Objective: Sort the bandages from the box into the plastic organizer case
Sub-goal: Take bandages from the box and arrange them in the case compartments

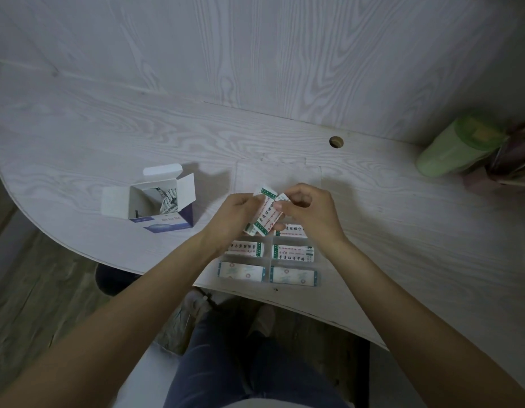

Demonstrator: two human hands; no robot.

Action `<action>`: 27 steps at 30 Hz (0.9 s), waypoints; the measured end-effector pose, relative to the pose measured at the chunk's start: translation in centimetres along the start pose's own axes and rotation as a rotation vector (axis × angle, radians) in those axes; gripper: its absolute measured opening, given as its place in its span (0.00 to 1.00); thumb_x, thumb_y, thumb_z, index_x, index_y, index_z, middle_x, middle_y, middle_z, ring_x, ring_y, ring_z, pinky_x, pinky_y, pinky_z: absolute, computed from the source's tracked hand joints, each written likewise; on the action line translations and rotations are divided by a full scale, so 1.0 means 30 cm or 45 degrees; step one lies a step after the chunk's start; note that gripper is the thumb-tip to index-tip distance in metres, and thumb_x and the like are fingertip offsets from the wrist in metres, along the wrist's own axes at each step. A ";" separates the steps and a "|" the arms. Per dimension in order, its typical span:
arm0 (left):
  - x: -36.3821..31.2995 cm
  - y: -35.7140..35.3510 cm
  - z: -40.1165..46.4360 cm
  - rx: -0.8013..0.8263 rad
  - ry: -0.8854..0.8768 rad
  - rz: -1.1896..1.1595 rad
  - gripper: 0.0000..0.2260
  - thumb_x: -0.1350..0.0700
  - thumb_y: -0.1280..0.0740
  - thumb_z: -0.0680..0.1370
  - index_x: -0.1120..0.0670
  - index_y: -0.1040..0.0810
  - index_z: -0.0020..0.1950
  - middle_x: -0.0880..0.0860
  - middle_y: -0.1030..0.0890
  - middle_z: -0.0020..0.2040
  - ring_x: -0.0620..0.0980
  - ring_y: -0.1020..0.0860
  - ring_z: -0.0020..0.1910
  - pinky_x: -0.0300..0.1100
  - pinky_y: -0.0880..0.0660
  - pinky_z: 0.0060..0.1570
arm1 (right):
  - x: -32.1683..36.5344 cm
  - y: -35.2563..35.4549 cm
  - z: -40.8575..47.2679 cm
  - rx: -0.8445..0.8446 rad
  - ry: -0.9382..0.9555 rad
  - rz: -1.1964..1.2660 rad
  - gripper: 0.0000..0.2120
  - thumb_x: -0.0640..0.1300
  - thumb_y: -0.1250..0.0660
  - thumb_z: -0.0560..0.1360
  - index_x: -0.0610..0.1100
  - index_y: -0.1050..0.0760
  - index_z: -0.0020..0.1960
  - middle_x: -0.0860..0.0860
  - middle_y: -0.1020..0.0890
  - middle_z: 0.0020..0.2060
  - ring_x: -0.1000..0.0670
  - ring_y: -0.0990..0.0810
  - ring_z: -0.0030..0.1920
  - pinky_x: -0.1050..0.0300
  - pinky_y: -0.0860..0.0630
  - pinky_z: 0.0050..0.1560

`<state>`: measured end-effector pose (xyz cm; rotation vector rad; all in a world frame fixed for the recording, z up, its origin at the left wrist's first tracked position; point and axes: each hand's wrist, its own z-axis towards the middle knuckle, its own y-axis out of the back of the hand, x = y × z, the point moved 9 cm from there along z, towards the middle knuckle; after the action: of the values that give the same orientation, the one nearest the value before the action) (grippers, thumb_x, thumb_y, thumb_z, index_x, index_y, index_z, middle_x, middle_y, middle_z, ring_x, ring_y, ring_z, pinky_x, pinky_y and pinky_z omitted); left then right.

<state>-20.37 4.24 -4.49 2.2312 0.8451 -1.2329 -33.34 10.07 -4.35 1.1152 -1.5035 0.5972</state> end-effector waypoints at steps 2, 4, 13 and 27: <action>0.018 0.024 0.009 -0.054 0.032 -0.008 0.11 0.53 0.40 0.81 0.57 0.20 0.49 0.54 0.18 0.39 0.48 0.20 0.35 0.41 0.23 0.38 | -0.001 -0.012 -0.004 0.012 -0.025 0.011 0.05 0.38 0.27 0.71 0.45 0.20 0.46 0.44 0.17 0.39 0.50 0.18 0.40 0.58 0.21 0.42; 0.030 0.050 0.013 -0.130 0.059 -0.027 0.10 0.53 0.37 0.80 0.58 0.20 0.50 0.54 0.17 0.41 0.50 0.19 0.38 0.43 0.22 0.41 | 0.003 -0.024 -0.008 0.048 -0.041 0.001 0.06 0.38 0.27 0.72 0.45 0.19 0.48 0.46 0.17 0.39 0.53 0.19 0.39 0.61 0.23 0.40; 0.028 0.078 0.003 -0.253 0.047 -0.095 0.06 0.57 0.31 0.76 0.56 0.20 0.52 0.51 0.18 0.41 0.47 0.19 0.37 0.39 0.23 0.35 | 0.016 -0.051 -0.027 0.124 -0.075 0.067 0.07 0.38 0.28 0.72 0.44 0.19 0.50 0.47 0.16 0.38 0.59 0.19 0.35 0.66 0.25 0.37; -0.005 0.082 0.001 -0.240 -0.001 -0.074 0.04 0.60 0.33 0.77 0.53 0.20 0.44 0.51 0.18 0.39 0.46 0.19 0.35 0.37 0.22 0.35 | 0.018 -0.043 -0.024 -0.005 -0.070 0.063 0.05 0.37 0.28 0.72 0.46 0.20 0.43 0.51 0.16 0.39 0.58 0.18 0.37 0.65 0.23 0.39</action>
<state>-18.74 2.44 -4.15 2.0693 0.9892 -1.1298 -31.84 9.95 -3.92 1.1017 -1.5831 0.6011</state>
